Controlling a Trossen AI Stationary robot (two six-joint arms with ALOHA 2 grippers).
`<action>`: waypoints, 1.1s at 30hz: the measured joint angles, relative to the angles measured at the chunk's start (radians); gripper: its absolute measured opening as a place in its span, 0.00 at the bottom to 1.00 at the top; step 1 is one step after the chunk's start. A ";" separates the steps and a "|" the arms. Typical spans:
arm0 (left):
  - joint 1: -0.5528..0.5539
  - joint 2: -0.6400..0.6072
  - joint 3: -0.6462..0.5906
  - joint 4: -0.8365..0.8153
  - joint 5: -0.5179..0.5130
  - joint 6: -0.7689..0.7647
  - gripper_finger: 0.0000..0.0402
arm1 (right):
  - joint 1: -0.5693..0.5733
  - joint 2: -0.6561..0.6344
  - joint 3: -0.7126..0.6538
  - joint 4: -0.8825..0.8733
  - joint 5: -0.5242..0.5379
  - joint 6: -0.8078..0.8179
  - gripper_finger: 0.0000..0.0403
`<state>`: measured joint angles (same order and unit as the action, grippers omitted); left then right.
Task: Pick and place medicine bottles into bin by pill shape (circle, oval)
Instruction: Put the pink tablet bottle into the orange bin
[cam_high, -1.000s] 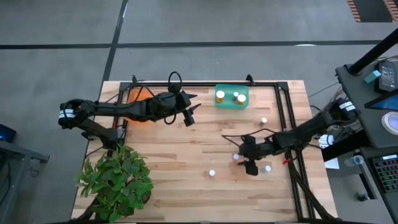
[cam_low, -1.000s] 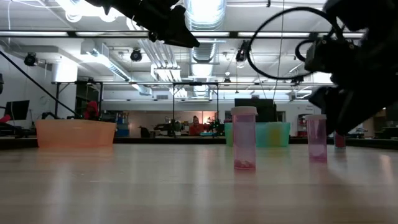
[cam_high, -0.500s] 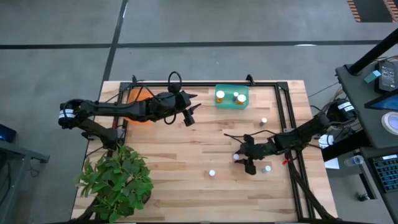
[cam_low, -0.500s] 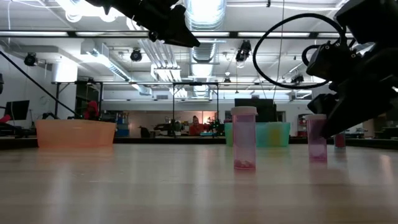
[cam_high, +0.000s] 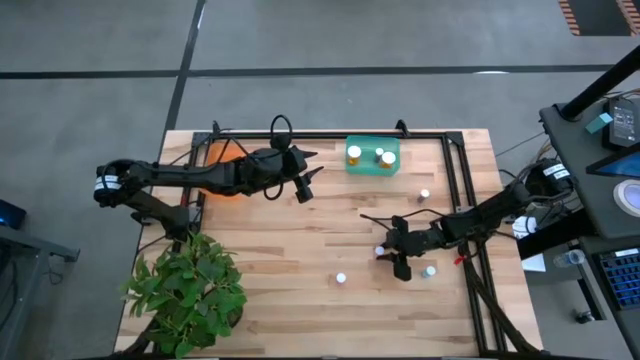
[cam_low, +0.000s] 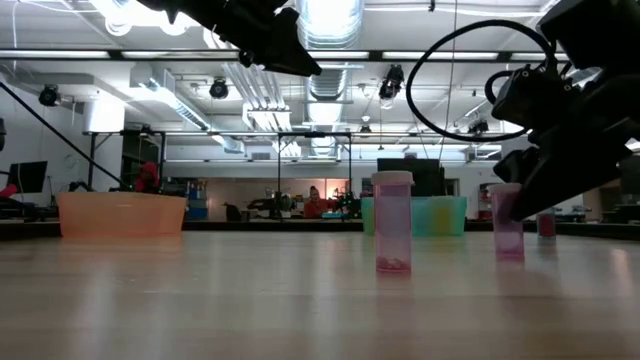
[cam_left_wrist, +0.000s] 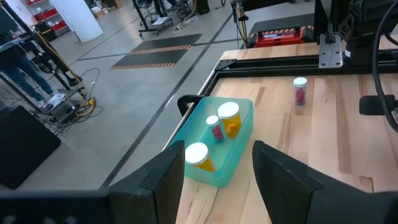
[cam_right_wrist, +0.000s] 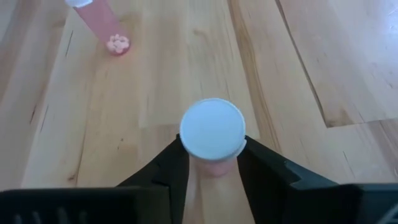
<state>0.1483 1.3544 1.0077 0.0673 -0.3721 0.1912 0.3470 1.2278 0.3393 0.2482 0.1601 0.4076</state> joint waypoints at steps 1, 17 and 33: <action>0.000 0.000 0.000 0.000 0.000 0.000 0.42 | 0.000 0.000 0.000 0.002 0.000 0.000 0.28; 0.000 0.000 0.000 0.000 0.000 0.000 0.42 | -0.036 -0.003 0.122 -0.034 0.111 -0.175 0.22; 0.000 0.000 0.000 0.001 0.147 0.012 0.42 | -0.327 0.062 0.280 0.042 0.135 -0.416 0.22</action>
<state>0.1482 1.3548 1.0077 0.0685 -0.2250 0.2029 0.0204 1.2901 0.6197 0.2905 0.2947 -0.0081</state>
